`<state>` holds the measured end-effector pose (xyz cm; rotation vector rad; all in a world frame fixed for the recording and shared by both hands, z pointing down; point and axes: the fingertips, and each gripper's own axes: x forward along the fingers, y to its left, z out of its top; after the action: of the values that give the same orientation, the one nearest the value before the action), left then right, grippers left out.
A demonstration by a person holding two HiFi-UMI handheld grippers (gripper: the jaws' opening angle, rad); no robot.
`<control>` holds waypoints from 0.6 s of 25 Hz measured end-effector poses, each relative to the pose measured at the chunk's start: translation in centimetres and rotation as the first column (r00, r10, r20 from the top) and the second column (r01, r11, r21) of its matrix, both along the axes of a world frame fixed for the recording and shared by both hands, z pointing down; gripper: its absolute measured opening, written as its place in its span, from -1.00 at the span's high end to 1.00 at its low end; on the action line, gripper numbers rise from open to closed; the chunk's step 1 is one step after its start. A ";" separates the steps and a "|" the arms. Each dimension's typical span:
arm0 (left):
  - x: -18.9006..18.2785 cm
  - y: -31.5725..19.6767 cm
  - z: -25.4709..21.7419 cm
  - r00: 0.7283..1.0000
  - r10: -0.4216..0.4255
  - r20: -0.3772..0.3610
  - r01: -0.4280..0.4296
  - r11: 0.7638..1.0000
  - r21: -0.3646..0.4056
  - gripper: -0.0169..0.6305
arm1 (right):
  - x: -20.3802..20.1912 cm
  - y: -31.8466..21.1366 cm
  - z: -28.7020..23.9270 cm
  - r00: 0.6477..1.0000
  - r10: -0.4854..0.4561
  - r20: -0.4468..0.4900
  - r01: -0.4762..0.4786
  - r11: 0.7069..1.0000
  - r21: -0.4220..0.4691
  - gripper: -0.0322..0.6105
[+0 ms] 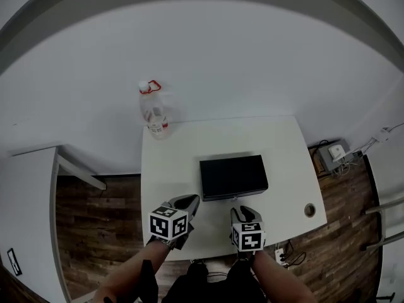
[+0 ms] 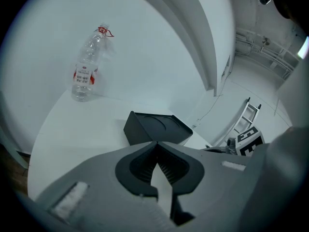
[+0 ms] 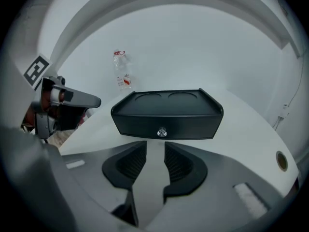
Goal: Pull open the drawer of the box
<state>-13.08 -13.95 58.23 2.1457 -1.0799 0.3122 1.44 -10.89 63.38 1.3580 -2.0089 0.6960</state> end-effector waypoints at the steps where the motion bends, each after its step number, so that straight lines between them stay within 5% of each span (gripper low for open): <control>1: 0.0 -0.3 0.2 1.000 0.003 0.007 -0.003 1.000 -0.004 0.94 | 0.0 -0.2 0.2 1.000 0.004 -0.006 -0.004 1.000 -0.003 0.53; 15: 1.6 -3.5 1.0 0.991 0.005 0.137 -0.006 1.000 0.008 0.93 | 0.0 -3.1 1.5 1.000 -0.024 -0.005 0.024 0.999 -0.022 0.47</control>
<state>-11.53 -17.45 59.24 2.1605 -1.1533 0.4641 1.43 -14.01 64.84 1.3194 -2.0046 0.7012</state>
